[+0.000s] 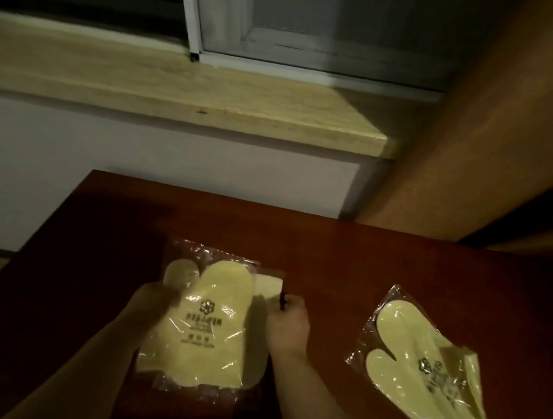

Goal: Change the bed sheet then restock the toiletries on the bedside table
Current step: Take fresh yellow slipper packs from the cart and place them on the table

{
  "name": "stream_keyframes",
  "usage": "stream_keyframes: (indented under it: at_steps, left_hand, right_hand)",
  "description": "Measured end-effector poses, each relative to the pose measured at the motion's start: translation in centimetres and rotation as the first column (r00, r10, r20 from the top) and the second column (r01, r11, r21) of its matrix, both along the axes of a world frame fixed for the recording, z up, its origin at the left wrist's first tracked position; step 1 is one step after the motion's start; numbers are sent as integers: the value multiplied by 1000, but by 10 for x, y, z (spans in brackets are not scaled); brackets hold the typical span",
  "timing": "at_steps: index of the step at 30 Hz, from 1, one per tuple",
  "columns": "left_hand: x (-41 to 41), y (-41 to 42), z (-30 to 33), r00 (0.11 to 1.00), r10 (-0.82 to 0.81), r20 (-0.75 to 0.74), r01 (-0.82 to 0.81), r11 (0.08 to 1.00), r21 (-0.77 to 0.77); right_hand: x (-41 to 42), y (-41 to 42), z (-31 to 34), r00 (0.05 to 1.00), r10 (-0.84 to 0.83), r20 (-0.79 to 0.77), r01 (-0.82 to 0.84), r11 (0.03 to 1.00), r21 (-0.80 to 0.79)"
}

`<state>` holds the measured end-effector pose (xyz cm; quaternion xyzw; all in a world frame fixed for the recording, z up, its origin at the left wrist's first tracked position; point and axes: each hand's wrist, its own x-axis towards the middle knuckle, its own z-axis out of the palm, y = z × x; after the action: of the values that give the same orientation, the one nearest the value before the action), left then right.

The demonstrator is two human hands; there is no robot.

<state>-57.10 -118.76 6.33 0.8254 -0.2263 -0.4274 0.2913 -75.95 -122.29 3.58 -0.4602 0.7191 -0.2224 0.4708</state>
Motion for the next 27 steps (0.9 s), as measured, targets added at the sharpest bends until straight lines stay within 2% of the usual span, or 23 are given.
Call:
stream_keyframes:
  at_steps: [2, 5, 8, 9, 12, 14, 16, 19, 21, 22, 24, 25, 26, 27]
  left_hand:
    - [-2, 0, -4, 999, -32, 12, 31, 998, 56]
    - [-9, -3, -8, 992, -64, -113, 65, 998, 4]
    - [-15, -7, -5, 975, -150, -166, 143, 988, -57]
    - [-14, -9, -4, 974, -168, -154, 158, 984, -78]
    - [-11, -13, -3, 970, -154, -191, 132, 984, -122]
    - [-13, -14, 1, 918, -122, -377, 83, 990, -117]
    - [-22, -14, 6, 840, -185, -510, 162, 983, -90]
    - [-44, -17, 11, 816, -330, -474, 336, 939, -75]
    - [-56, -24, 10, 815, -363, -451, 355, 929, -106]
    - [-63, -28, 10, 805, -372, -462, 356, 926, -124]
    - [-75, -35, 9, 782, -389, -488, 371, 918, -138]
    - [-81, -38, 8, 775, -397, -491, 382, 914, -137]
    - [-87, -40, 6, 775, -398, -491, 383, 914, -135]
    - [-92, -41, 4, 778, -395, -489, 381, 915, -132]
  right_hand:
    - [20, 6, 3, 999, -27, 34, 26, 999, 34]
    - [30, 7, 2, 992, -79, 93, 62, 983, 174]
    - [24, 2, 12, 999, 41, 1, -40, 953, 300]
    - [19, 1, 16, 1000, 20, 20, -25, 952, 304]
    - [-1, -2, 27, 966, -127, 224, 53, 948, 313]
    - [-14, -4, 33, 916, -195, 351, 74, 941, 330]
    - [-26, -6, 40, 865, -223, 451, 85, 948, 305]
    - [-46, -7, 46, 866, -167, 472, 66, 973, 222]
    - [-64, -6, 45, 918, -123, 377, 81, 989, 125]
    - [-78, -7, 42, 954, -122, 274, 116, 993, 37]
    - [-111, -11, 34, 986, -148, -73, 133, 976, -173]
    - [-131, -13, 29, 948, -132, -291, 70, 974, -214]
    - [-151, -15, 26, 869, -64, -490, -24, 985, -171]
    - [-169, -16, 22, 772, 63, -632, -125, 991, -54]
